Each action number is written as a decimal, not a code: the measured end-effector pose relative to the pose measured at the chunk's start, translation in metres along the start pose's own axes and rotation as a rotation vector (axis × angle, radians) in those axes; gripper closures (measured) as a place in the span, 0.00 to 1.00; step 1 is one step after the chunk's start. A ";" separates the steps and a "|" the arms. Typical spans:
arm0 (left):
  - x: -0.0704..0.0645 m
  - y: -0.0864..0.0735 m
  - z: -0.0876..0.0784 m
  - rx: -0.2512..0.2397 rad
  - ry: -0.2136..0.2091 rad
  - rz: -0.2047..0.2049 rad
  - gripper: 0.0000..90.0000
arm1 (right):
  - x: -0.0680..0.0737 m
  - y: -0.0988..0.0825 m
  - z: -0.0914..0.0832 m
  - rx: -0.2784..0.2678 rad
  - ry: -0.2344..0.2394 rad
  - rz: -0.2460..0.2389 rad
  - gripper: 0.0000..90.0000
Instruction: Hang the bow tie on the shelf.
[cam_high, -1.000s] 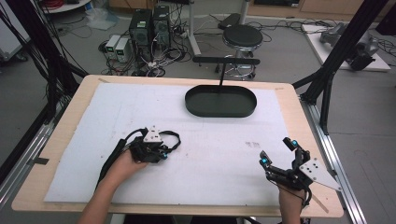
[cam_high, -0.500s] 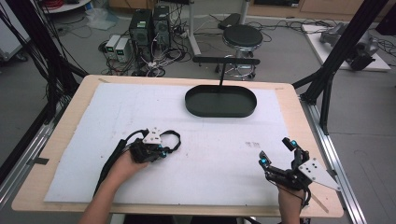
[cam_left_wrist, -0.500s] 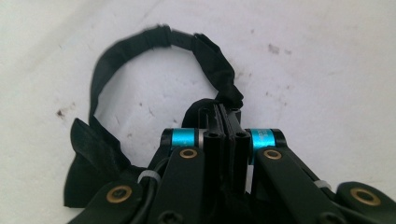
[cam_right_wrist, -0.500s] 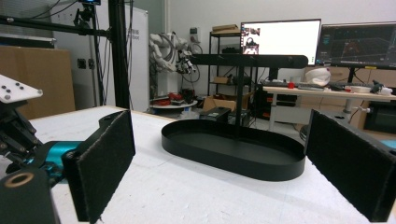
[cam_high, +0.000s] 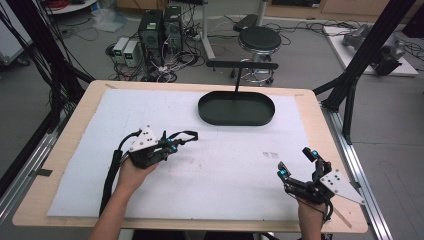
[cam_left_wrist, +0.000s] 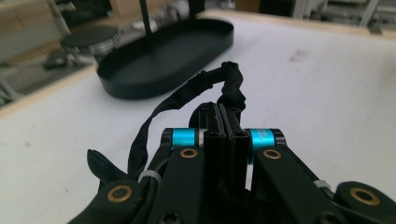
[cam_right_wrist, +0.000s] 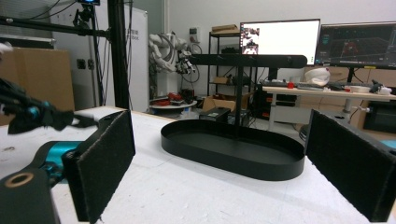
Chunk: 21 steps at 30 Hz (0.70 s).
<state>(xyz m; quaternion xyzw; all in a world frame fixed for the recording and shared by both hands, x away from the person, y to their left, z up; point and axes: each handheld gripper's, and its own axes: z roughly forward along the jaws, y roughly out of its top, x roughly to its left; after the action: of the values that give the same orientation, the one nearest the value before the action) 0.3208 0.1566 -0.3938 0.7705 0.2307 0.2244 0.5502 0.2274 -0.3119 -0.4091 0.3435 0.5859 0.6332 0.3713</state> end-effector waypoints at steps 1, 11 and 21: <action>-0.001 0.002 -0.002 -0.031 0.014 0.004 0.98 | 0.000 0.000 0.000 0.000 0.001 0.000 0.09; -0.005 0.019 -0.006 -0.248 0.186 0.087 0.98 | -0.001 0.000 -0.001 -0.010 0.002 0.005 0.09; 0.001 0.052 0.012 -0.357 0.258 0.111 0.98 | -0.001 0.000 -0.001 -0.020 0.004 0.020 0.09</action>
<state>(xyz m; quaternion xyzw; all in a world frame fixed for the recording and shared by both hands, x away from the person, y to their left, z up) 0.3344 0.1327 -0.3474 0.6374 0.2132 0.3882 0.6305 0.2270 -0.3138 -0.4087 0.3446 0.5768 0.6433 0.3671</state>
